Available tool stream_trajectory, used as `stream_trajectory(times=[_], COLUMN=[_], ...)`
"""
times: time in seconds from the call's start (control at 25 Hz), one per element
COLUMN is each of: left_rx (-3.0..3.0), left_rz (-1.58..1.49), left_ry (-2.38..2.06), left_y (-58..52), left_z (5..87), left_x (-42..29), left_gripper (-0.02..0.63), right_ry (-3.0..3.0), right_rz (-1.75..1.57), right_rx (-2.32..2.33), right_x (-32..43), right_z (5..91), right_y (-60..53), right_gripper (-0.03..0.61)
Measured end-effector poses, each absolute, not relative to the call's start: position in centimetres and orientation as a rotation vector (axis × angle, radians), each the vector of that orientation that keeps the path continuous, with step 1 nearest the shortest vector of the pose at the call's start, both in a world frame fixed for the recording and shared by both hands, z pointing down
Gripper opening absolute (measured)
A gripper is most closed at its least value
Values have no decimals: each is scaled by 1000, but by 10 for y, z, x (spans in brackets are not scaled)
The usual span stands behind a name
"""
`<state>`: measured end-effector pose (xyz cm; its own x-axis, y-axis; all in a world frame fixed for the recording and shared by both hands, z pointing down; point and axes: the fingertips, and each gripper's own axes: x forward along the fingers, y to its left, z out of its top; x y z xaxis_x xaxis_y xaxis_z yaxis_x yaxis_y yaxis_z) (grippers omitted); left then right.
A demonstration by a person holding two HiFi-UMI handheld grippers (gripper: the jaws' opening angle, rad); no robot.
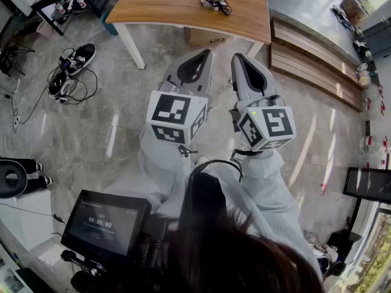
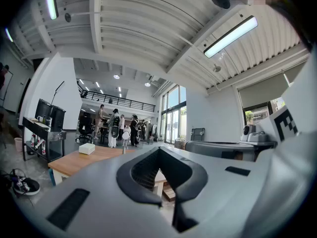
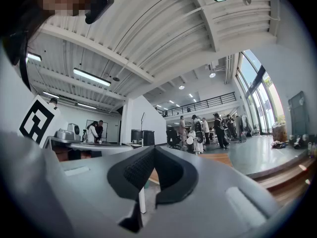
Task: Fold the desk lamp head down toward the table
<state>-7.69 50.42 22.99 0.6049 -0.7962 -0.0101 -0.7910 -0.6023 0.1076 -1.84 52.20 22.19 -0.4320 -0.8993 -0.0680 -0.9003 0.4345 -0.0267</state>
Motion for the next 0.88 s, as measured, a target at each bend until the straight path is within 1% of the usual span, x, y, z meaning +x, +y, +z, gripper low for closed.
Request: stream_trajectory(times=[0.64,0.88], left_rx=[2734,2689], left_rz=[-75,-57], left_ry=[-1380,-1410], left_y=[501,494], left_z=[226,227], left_x=[-73,-82], left_gripper=[2,2], right_ry=[2594,2611], right_rz=[28,-29], right_rx=[-1642,-1638], right_x=[-14,-12], right_z=[220,221], right_y=[520,515], right_gripper=[2,2])
